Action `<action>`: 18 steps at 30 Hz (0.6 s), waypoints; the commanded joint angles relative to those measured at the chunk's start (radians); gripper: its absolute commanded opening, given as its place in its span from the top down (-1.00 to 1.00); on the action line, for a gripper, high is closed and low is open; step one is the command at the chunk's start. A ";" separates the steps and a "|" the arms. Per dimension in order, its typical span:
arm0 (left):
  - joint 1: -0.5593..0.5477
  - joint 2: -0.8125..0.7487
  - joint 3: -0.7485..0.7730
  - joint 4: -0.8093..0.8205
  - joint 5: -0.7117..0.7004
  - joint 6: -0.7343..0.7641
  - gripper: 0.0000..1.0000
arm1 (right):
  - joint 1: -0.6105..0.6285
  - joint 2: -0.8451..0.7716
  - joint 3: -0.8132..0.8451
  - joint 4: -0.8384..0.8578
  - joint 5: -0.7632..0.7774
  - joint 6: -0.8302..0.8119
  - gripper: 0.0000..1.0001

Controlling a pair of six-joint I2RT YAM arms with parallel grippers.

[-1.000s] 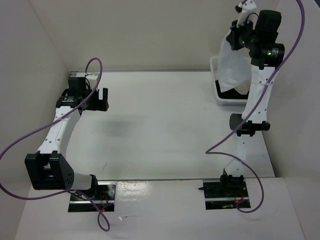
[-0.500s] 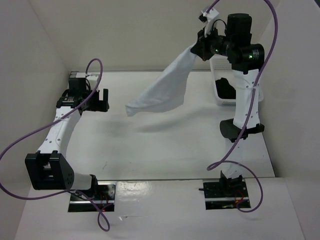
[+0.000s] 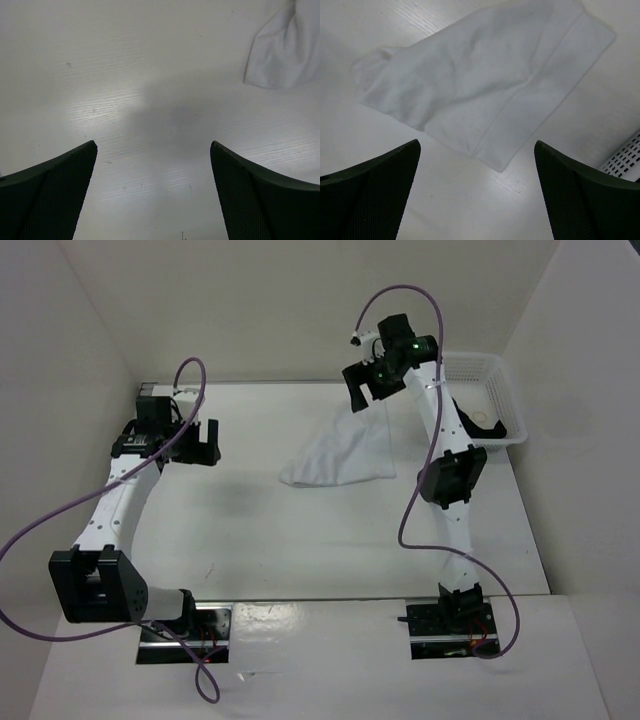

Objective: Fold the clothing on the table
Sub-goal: Move the skirt to the center of the board

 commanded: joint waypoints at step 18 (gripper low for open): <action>-0.135 -0.319 -0.113 0.014 -0.121 0.051 -0.99 | 0.292 -0.936 -1.311 0.535 0.417 0.028 -0.97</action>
